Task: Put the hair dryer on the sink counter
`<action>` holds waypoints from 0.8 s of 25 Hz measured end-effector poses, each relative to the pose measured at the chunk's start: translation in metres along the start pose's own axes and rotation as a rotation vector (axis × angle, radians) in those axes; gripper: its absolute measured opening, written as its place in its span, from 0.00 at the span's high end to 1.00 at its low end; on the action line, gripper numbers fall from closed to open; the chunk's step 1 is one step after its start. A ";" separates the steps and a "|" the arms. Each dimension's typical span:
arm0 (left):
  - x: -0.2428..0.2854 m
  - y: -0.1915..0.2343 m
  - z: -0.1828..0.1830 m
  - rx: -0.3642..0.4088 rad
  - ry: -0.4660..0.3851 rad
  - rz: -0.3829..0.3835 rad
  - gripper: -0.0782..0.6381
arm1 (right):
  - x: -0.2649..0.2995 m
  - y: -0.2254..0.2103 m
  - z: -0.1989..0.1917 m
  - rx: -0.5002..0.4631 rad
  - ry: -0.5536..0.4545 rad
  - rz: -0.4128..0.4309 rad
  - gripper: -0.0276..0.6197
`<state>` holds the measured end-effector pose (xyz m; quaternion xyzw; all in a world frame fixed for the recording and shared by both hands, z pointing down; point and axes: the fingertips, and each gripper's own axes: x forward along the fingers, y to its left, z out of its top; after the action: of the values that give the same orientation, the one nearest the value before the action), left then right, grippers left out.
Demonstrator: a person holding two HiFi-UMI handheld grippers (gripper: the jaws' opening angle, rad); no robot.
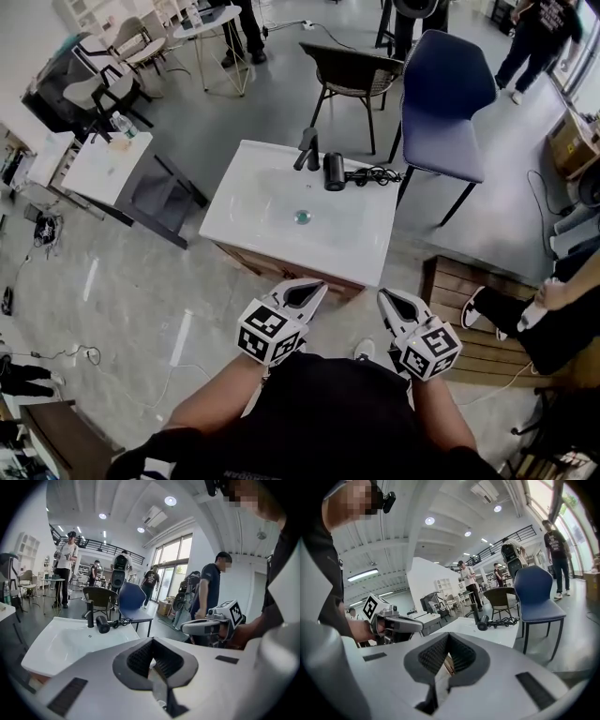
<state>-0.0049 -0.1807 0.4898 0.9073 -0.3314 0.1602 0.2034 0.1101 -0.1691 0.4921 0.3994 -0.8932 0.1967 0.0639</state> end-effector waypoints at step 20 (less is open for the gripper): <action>0.005 -0.002 0.001 0.011 0.010 -0.007 0.89 | -0.001 -0.003 -0.008 -0.001 0.016 -0.009 0.95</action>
<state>-0.0001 -0.1827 0.4906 0.9087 -0.3262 0.1658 0.2009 0.1129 -0.1673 0.4998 0.4016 -0.8910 0.1990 0.0721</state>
